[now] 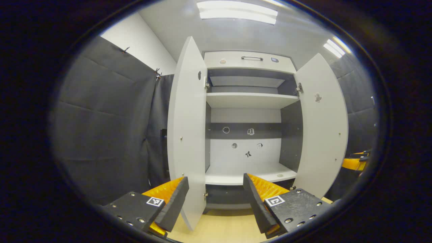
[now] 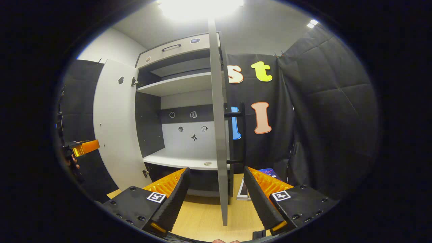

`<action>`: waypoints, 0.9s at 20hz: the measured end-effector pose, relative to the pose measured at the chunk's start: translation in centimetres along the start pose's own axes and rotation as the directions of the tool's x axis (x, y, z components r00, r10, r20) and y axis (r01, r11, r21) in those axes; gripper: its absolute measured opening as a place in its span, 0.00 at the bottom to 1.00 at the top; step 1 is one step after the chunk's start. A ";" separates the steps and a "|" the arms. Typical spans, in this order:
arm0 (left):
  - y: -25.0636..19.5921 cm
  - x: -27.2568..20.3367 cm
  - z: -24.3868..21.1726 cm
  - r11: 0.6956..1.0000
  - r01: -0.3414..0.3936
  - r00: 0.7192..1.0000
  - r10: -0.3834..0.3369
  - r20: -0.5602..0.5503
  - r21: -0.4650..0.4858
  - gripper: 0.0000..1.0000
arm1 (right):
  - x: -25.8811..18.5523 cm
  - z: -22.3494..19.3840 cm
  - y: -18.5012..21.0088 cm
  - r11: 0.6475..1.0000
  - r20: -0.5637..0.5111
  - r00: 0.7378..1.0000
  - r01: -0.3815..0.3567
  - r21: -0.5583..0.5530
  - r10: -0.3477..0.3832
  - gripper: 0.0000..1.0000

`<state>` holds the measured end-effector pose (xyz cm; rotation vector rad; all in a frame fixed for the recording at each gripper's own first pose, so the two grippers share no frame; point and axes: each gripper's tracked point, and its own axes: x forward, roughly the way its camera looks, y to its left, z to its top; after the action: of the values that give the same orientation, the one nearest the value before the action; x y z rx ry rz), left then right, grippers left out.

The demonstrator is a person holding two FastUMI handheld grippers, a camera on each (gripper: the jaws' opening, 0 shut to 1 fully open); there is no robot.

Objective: Open the right door of the double-door shoe cabinet with the right hand, and open the left door with the left hand.

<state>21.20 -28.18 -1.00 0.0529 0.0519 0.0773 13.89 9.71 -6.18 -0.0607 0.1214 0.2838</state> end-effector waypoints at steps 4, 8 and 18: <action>-2.7 -1.6 -0.6 1.000 0.027 0.999 -0.027 -0.017 -0.014 0.92 | -1.3 -0.9 -0.6 1.000 -0.021 1.000 -0.021 0.002 0.021 0.98; -4.2 -2.2 -0.7 0.998 0.053 0.998 -0.053 -0.025 0.024 0.90 | -1.8 -0.7 -1.0 0.999 -0.023 0.999 -0.023 -0.021 0.023 0.92; -2.1 -2.0 -0.9 0.998 0.058 0.998 -0.057 -0.019 0.033 0.90 | -0.1 2.5 -0.4 0.997 0.047 0.996 0.071 -0.019 -0.070 0.98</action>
<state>19.33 -30.34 -1.89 0.0840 0.0730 0.0193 14.21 9.50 -3.64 -0.0784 0.0705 0.2158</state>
